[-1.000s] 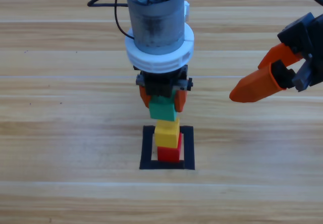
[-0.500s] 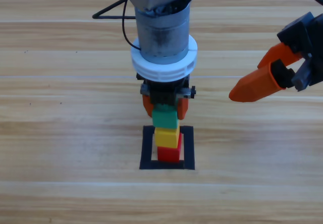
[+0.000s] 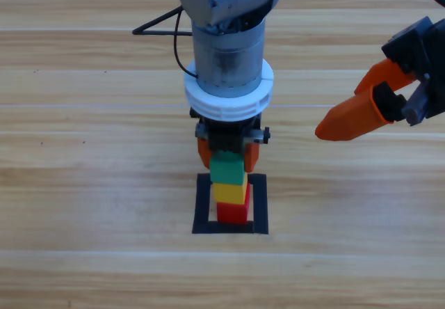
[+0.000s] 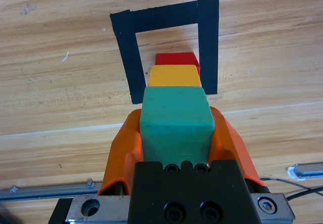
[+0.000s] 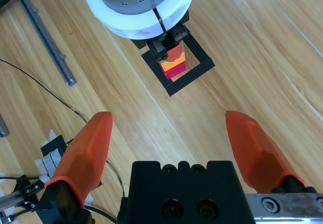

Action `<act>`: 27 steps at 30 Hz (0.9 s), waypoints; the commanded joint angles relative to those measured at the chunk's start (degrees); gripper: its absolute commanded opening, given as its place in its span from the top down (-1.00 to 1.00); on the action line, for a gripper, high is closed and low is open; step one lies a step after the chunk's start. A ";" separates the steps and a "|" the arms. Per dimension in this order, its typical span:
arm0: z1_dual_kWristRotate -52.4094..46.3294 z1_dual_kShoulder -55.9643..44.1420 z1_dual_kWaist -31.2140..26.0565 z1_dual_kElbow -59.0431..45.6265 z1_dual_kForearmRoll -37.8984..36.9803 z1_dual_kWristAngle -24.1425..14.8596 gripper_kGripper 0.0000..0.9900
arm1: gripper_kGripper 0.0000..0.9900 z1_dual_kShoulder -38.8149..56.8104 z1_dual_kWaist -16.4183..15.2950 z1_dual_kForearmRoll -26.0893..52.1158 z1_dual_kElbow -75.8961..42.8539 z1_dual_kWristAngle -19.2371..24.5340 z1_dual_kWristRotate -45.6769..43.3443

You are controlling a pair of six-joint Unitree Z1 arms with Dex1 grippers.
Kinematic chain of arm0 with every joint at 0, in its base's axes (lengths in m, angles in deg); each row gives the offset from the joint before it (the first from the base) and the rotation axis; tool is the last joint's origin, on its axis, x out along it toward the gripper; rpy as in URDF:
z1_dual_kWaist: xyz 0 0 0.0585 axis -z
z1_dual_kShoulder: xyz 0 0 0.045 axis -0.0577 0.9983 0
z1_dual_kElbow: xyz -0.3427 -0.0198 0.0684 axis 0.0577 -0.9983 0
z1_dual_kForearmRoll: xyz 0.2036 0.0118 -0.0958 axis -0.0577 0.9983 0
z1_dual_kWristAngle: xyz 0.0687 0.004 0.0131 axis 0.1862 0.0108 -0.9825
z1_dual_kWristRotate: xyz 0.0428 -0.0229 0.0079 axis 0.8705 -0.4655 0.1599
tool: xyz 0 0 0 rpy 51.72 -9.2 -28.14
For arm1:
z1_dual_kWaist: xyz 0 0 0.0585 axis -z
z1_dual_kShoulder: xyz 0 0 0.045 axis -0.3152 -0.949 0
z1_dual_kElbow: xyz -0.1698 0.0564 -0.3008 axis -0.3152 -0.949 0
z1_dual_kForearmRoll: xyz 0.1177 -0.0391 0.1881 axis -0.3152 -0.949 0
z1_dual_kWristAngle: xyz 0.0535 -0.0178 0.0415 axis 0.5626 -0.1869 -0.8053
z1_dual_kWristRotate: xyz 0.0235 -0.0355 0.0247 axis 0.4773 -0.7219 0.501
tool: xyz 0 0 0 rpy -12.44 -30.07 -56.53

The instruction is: Stack the blocks in the rectangular block: red at the bottom, yellow in the middle, green on top

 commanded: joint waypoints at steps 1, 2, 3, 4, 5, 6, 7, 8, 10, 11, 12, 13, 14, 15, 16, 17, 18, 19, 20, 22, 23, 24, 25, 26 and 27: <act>-0.59 3.17 1.43 0.87 0.40 0.50 1.00 | -0.99 1.18 1.01 1.21 -1.72 -1.15 -0.17; -0.59 3.17 1.43 0.87 0.40 0.50 1.00 | -0.99 1.18 1.01 1.21 -1.72 -1.15 -0.17; -0.59 3.17 1.43 0.96 0.40 0.50 1.00 | -0.99 1.18 1.01 1.21 -1.72 -1.15 -0.17; -0.59 3.17 1.43 0.96 0.40 0.50 1.00 | -0.99 1.18 0.92 1.21 -1.72 -1.15 -0.17; -0.59 3.17 1.52 0.96 0.40 0.50 1.00 | -0.99 1.18 0.92 1.21 -1.72 -1.15 -0.17; -0.59 3.17 1.52 0.96 0.40 0.42 1.00 | -0.99 1.18 0.92 1.21 -1.72 -1.23 -0.17; -0.77 3.17 1.60 0.96 0.40 0.42 1.00 | -0.99 1.18 0.92 1.21 -1.72 -1.23 -0.17; -0.86 3.08 1.69 0.87 0.31 0.42 1.00 | -0.99 1.18 0.92 1.21 -1.81 -1.23 -0.17; -1.03 3.08 1.78 0.78 0.40 0.42 1.00 | -0.99 1.09 0.92 1.21 -1.72 -1.23 -0.17; -1.03 3.00 1.78 0.61 0.40 0.42 1.00 | -0.99 1.18 0.92 1.21 -1.72 -1.32 -0.17; -1.03 2.82 1.78 0.52 0.40 0.33 1.00 | -0.99 1.18 1.01 1.21 -1.72 -1.32 -0.17; -0.95 2.56 1.78 0.35 0.40 0.33 0.67 | -0.99 1.18 0.92 1.21 -1.72 -1.41 -0.17; -1.03 2.12 1.78 0.52 0.40 0.33 0.29 | -0.99 1.09 1.01 1.21 -1.72 -1.41 -0.17; -1.03 1.59 1.78 0.35 0.40 0.33 -0.39 | -0.99 1.18 1.01 1.21 -1.72 -1.41 -0.17; -1.12 0.71 1.78 -0.27 0.40 0.24 -0.88 | -0.99 1.18 1.01 1.21 -1.72 -1.50 -0.17; -1.30 0.01 1.78 -0.71 0.40 0.15 -0.99 | -0.99 1.18 1.01 1.21 -1.72 -1.50 -0.17; -1.30 -0.61 1.78 -0.89 0.40 -0.02 -1.00 | -0.99 1.18 1.01 1.21 -1.72 -1.50 -0.17; -1.12 -1.05 1.78 -1.06 0.40 -0.11 -1.00 | -0.99 1.18 0.92 1.21 -1.72 -1.50 -0.17; -1.12 -1.40 1.78 -1.24 0.40 -0.11 -1.00 | -0.99 1.18 1.01 1.21 -1.72 -1.50 -0.17; -1.12 -1.75 1.78 -1.41 0.40 -0.20 -1.00 | -0.99 1.18 0.92 1.21 -1.72 -1.50 -0.17; -1.12 -1.84 1.78 -1.41 0.40 -0.20 -1.00 | -0.99 1.18 0.92 1.21 -1.72 -1.50 -0.17; -1.12 -2.01 1.78 -1.41 0.40 -0.29 -1.00 | -0.99 1.18 0.92 1.21 -1.72 -1.50 -0.17; -1.12 -2.28 1.78 -1.41 0.40 -0.29 -1.00 | -0.99 1.18 1.01 1.21 -1.72 -1.50 -0.17; -1.30 -2.98 1.78 -1.41 0.40 -0.29 -1.00 | -0.99 1.18 0.92 1.21 -1.72 -1.50 -0.17; -1.30 -4.03 1.78 -1.41 0.40 -0.46 -1.00 | -0.99 1.18 1.01 1.21 -1.72 -1.50 -0.17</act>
